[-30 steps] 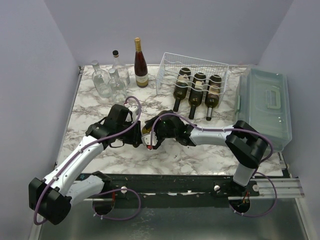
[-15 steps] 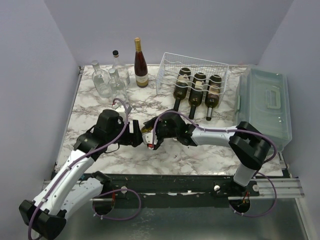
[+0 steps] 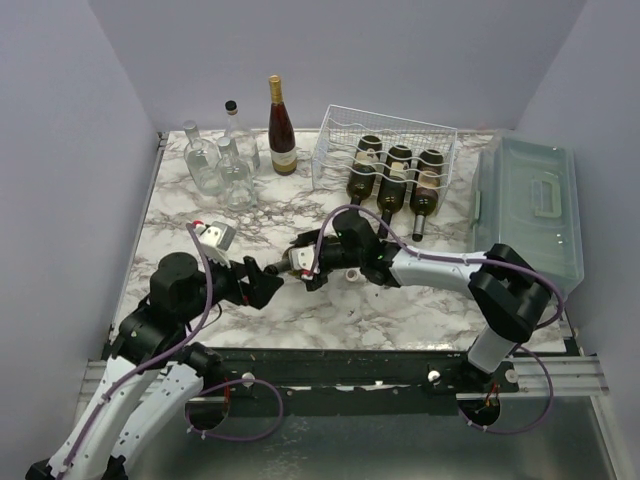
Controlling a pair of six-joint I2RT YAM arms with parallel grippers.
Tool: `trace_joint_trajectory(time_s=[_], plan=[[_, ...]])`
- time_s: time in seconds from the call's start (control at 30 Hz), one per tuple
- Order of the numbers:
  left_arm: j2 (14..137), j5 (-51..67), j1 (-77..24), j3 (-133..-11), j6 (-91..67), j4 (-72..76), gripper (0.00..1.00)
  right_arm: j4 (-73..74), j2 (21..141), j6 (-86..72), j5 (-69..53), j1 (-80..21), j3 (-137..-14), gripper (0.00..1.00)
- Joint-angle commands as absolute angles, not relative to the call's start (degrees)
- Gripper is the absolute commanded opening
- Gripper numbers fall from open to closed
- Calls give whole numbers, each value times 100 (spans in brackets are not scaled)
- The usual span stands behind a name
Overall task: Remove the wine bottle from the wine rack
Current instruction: Pick up the wine bottle from the wine rack, then place the wine bottle at the center of the board.
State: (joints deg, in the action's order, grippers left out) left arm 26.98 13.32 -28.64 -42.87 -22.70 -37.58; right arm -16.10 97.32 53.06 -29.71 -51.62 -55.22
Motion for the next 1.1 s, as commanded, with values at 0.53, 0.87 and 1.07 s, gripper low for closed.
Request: trace_joint_trajectory(time_s=[0.53,0.87,1.07], plan=[[1251,2549,-2892,-2134,-145,772,98,-2681,9359,1456,-4954,-4371,-5468,0],[2587,2541,-2900,-1842,-122,2829,97,-3310,9292,1039,-5435,-4255,-5156,0],[3320,2576,-2909,-1726,-631,3813,90,-3428,9220,1008,-5526,-4237,-5079,0]])
